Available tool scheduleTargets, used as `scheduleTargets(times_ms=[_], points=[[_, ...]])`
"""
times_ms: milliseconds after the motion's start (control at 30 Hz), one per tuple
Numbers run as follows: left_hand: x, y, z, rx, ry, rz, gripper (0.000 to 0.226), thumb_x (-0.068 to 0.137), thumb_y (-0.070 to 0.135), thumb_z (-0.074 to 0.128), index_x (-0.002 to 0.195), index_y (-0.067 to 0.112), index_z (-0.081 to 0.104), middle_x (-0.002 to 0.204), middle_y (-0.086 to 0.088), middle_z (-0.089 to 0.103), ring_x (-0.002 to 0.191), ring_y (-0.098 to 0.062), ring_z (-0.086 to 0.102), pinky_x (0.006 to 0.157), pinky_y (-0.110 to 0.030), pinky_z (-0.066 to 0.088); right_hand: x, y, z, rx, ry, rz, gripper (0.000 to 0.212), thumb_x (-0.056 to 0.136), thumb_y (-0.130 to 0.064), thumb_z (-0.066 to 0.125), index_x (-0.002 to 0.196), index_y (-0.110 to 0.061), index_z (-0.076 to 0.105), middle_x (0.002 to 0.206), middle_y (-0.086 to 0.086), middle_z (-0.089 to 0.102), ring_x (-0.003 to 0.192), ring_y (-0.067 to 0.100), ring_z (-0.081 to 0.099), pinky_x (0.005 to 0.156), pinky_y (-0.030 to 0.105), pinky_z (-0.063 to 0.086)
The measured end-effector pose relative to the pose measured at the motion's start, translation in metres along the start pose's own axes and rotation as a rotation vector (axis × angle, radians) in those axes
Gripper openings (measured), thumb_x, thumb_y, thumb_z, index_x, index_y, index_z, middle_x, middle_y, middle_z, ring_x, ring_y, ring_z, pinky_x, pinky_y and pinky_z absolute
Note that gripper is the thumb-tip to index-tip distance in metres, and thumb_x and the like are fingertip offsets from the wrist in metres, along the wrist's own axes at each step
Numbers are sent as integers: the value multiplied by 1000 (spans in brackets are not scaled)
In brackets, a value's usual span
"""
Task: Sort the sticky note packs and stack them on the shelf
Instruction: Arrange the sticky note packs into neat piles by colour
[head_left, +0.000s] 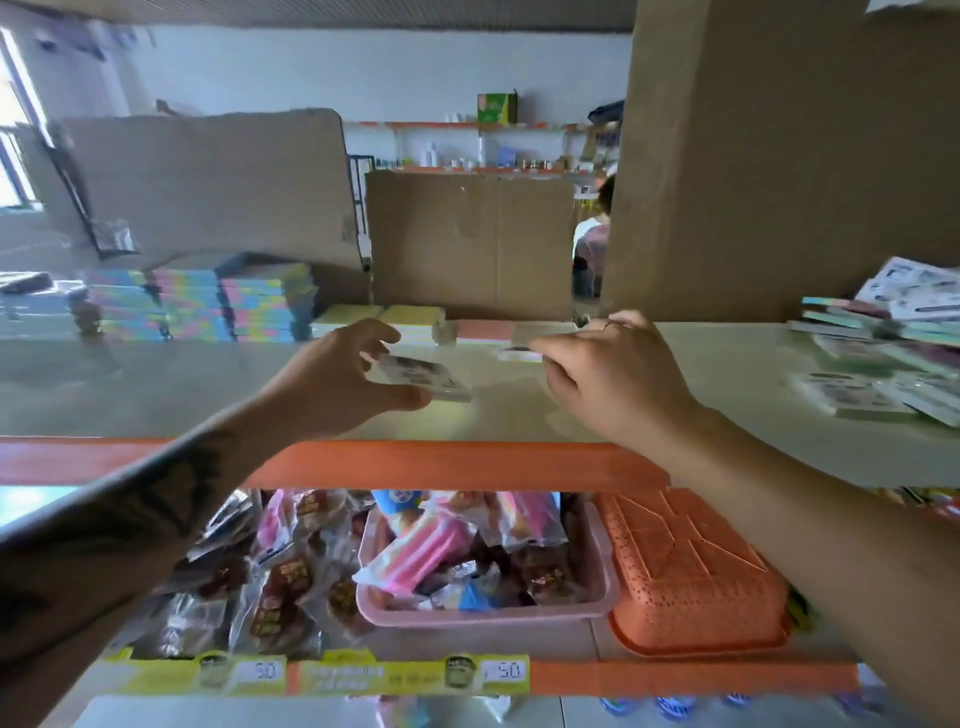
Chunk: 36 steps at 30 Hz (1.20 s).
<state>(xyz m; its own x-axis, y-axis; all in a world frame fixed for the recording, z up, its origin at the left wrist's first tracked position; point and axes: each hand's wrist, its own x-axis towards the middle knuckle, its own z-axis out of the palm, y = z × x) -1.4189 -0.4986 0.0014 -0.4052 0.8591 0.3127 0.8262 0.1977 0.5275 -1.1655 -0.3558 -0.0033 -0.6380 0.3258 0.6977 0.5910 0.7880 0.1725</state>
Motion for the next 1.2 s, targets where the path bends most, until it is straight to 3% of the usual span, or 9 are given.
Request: scheduleTargets(times_ms=[100, 333, 467, 567, 700, 800, 967, 1067, 1200], points=[[5, -37, -17, -1, -91, 32, 99, 50, 74, 87, 134, 31, 59, 117, 11, 63, 102, -14, 62, 84, -30, 49, 21, -34, 15, -5, -96, -38, 21, 84, -23, 53, 83, -25, 74, 63, 0, 67, 69, 30, 67, 77, 39, 44], [14, -89, -36, 51, -222, 85, 82, 70, 57, 86, 142, 34, 54, 120, 20, 56, 112, -5, 51, 92, -25, 36, 43, -77, 26, 200, -327, -59, 20, 89, -42, 66, 103, -35, 79, 98, -12, 78, 95, 21, 71, 83, 35, 48], [15, -97, -38, 58, -236, 100, 79, 72, 59, 82, 142, 36, 54, 122, 20, 52, 110, -5, 46, 90, -24, 34, 51, -82, 25, 309, -353, -11, 44, 80, -63, 49, 91, -34, 80, 93, -17, 77, 91, 15, 72, 87, 37, 55], [14, -101, -36, 46, -216, 109, 76, 71, 63, 81, 139, 37, 58, 132, 15, 58, 109, -4, 48, 89, -26, 37, 64, -87, 28, 441, -377, 30, 35, 80, -58, 72, 101, -31, 79, 100, -15, 76, 95, 9, 69, 90, 35, 54], [14, -101, -37, -1, -169, 129, 57, 77, 65, 76, 126, 36, 70, 121, 19, 67, 106, 0, 58, 84, -20, 41, 91, -109, 42, 525, -553, -66, 61, 74, -52, 87, 128, -29, 68, 123, -16, 67, 112, 3, 60, 98, 26, 46], [12, -99, -40, -142, -135, 117, 43, 85, 67, 65, 102, 30, 78, 96, 19, 74, 87, 4, 65, 79, -22, 48, 105, -120, 54, 562, -574, -113, 40, 78, -38, 85, 115, -29, 73, 108, -17, 72, 98, 2, 64, 88, 26, 49], [12, -99, -41, -375, -133, 74, 86, 83, 86, 40, 76, 2, 57, 64, -6, 53, 61, -13, 50, 61, -39, 40, 113, -125, 66, 618, -370, -59, 20, 86, -30, 77, 103, -26, 70, 78, -6, 68, 68, 8, 57, 65, 30, 44], [13, -100, -43, -430, -75, 147, 68, 91, 71, 56, 78, 5, 64, 66, -1, 52, 62, -10, 47, 60, -34, 36, 111, -126, 78, 868, -358, 33, 24, 83, -25, 80, 101, -28, 64, 80, -6, 68, 68, 9, 61, 67, 35, 48], [15, -104, -43, -628, -37, 180, 19, 89, 21, 78, 86, 3, 72, 73, 2, 66, 68, -7, 56, 63, -24, 45, 109, -127, 76, 1165, -327, 160, 28, 78, -22, 79, 82, -22, 50, 68, 0, 60, 62, 15, 51, 60, 36, 37]])
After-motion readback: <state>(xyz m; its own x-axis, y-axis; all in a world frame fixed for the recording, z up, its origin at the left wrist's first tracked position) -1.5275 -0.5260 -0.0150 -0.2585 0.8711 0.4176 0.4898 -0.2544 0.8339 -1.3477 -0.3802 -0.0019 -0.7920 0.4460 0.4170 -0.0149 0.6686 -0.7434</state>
